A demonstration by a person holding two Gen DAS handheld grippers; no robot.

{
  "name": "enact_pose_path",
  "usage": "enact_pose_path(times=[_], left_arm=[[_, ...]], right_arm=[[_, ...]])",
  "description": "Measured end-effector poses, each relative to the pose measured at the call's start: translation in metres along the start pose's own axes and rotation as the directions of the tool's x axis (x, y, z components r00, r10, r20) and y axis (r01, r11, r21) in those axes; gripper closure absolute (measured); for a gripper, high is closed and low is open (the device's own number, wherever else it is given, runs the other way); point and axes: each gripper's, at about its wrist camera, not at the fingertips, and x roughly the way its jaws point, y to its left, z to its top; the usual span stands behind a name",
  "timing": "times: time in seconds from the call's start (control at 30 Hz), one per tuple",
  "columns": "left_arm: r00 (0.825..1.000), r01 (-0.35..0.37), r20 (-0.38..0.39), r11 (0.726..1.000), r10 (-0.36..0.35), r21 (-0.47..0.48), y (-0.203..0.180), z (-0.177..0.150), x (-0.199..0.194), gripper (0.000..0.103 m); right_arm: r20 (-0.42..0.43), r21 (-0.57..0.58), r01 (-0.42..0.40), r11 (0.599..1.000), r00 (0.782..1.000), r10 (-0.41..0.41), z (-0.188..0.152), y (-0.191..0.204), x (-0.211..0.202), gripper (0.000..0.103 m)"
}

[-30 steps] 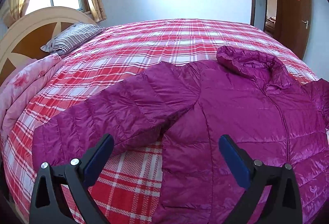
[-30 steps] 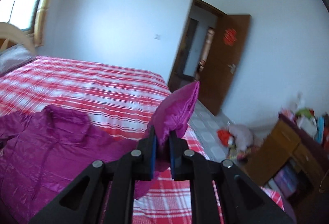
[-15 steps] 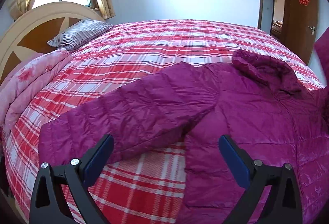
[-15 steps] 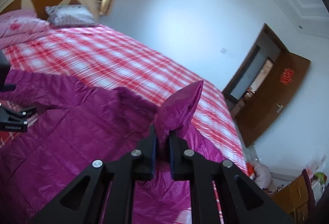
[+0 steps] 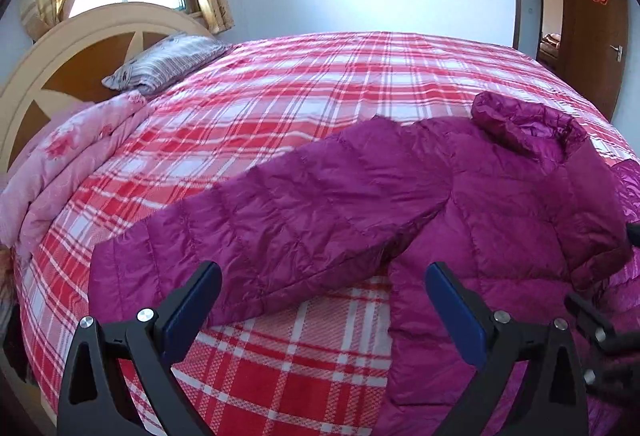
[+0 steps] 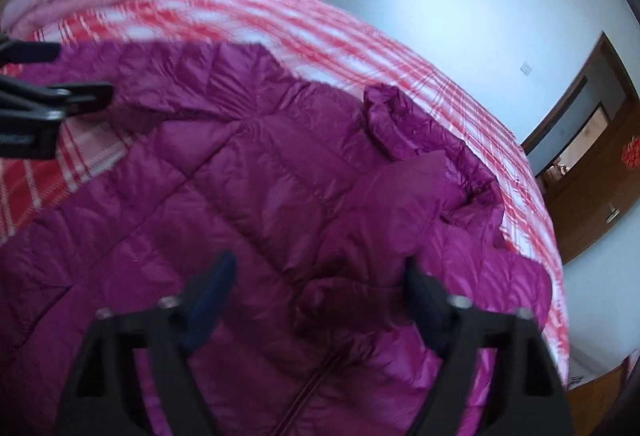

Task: Fold large clothes
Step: 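Lift the sleeve with the right gripper and fold it across the jacket body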

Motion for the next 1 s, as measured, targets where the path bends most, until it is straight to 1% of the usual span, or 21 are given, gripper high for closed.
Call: enact_pose_path(times=[0.1, 0.17, 0.2, 0.27, 0.33, 0.37, 0.43, 0.47, 0.5, 0.53, 0.57, 0.6, 0.63, 0.7, 0.8, 0.87, 0.93, 1.0], left_arm=[[1.000, 0.008, 0.027, 1.000, -0.008, 0.028, -0.013, 0.011, -0.008, 0.001], [0.998, 0.025, 0.051, 0.999, -0.027, 0.045, -0.026, 0.019, -0.016, 0.001], [0.998, 0.033, 0.060, 0.998, -0.037, 0.054, -0.032, 0.022, -0.019, 0.001], [0.995, 0.052, 0.078, 0.995, -0.058, 0.081, -0.050, 0.029, -0.027, 0.001], [0.992, 0.065, 0.097, 0.992, -0.076, 0.108, -0.066, 0.033, -0.034, 0.001], [0.991, 0.076, 0.104, 0.989, -0.089, 0.124, -0.077, 0.036, -0.037, 0.001], [0.987, 0.101, 0.108, 0.984, -0.117, 0.147, -0.098, 0.039, -0.038, 0.001], [0.986, 0.109, 0.110, 0.981, -0.127, 0.159, -0.107, 0.040, -0.037, 0.001], [0.985, 0.115, 0.108, 0.978, -0.135, 0.175, -0.118, 0.041, -0.033, 0.001], [0.985, 0.115, 0.102, 0.974, -0.137, 0.194, -0.133, 0.041, -0.025, 0.001], [0.986, 0.111, 0.099, 0.973, -0.133, 0.202, -0.142, 0.040, -0.019, 0.001], [0.988, 0.108, 0.088, 0.972, -0.128, 0.208, -0.151, 0.040, -0.011, 0.001], [0.991, 0.106, 0.063, 0.972, -0.121, 0.211, -0.163, 0.039, 0.002, 0.001], [0.994, 0.089, 0.047, 0.971, -0.101, 0.221, -0.178, 0.037, 0.018, 0.001], [0.998, 0.055, 0.027, 0.968, -0.063, 0.243, -0.195, 0.034, 0.041, 0.001], [0.999, 0.041, 0.005, 0.969, -0.044, 0.244, -0.199, 0.031, 0.053, 0.001], [0.999, 0.038, -0.021, 0.972, -0.034, 0.232, -0.201, 0.027, 0.065, 0.001], [0.999, 0.047, -0.036, 0.973, -0.040, 0.227, -0.200, 0.022, 0.072, 0.001]], right_arm=[[0.044, 0.058, -0.060, 0.997, 0.997, 0.057, -0.010, -0.010, -0.020, 0.020], [0.104, 0.114, -0.129, 0.985, 0.988, 0.118, -0.020, -0.026, -0.040, 0.020], [0.138, 0.147, -0.175, 0.974, 0.978, 0.155, -0.027, -0.036, -0.051, 0.020], [0.184, 0.180, -0.204, 0.962, 0.968, 0.171, -0.033, -0.047, -0.062, 0.018], [0.224, 0.206, -0.207, 0.956, 0.961, 0.160, -0.040, -0.059, -0.071, 0.018], [0.228, 0.230, -0.164, 0.959, 0.967, 0.110, -0.044, -0.069, -0.072, 0.018], [0.199, 0.275, -0.058, 0.960, 0.980, 0.002, -0.047, -0.087, -0.065, 0.019], [0.179, 0.312, -0.016, 0.950, 0.983, -0.043, -0.049, -0.100, -0.058, 0.023], [0.155, 0.383, 0.029, 0.923, 0.983, -0.095, -0.052, -0.120, -0.049, 0.026], [0.137, 0.432, 0.051, 0.900, 0.983, -0.121, -0.056, -0.134, -0.042, 0.034], [0.104, 0.509, 0.076, 0.858, 0.983, -0.149, -0.060, -0.154, -0.030, 0.041], [0.085, 0.549, 0.089, 0.831, 0.983, -0.161, -0.063, -0.166, -0.024, 0.042], [0.059, 0.599, 0.105, 0.794, 0.983, -0.174, -0.065, -0.180, -0.013, 0.042], [0.053, 0.646, 0.098, 0.757, 0.984, -0.173, -0.068, -0.196, 0.003, 0.042], [0.032, 0.664, 0.106, 0.740, 0.985, -0.170, -0.065, -0.203, 0.025, 0.042], [0.006, 0.652, 0.110, 0.751, 0.989, -0.149, -0.061, -0.199, 0.044, 0.042], [-0.022, 0.651, 0.115, 0.750, 0.991, -0.134, -0.068, -0.200, 0.052, 0.043], [-0.044, 0.676, 0.103, 0.730, 0.994, -0.100, -0.079, -0.206, 0.064, 0.044]])
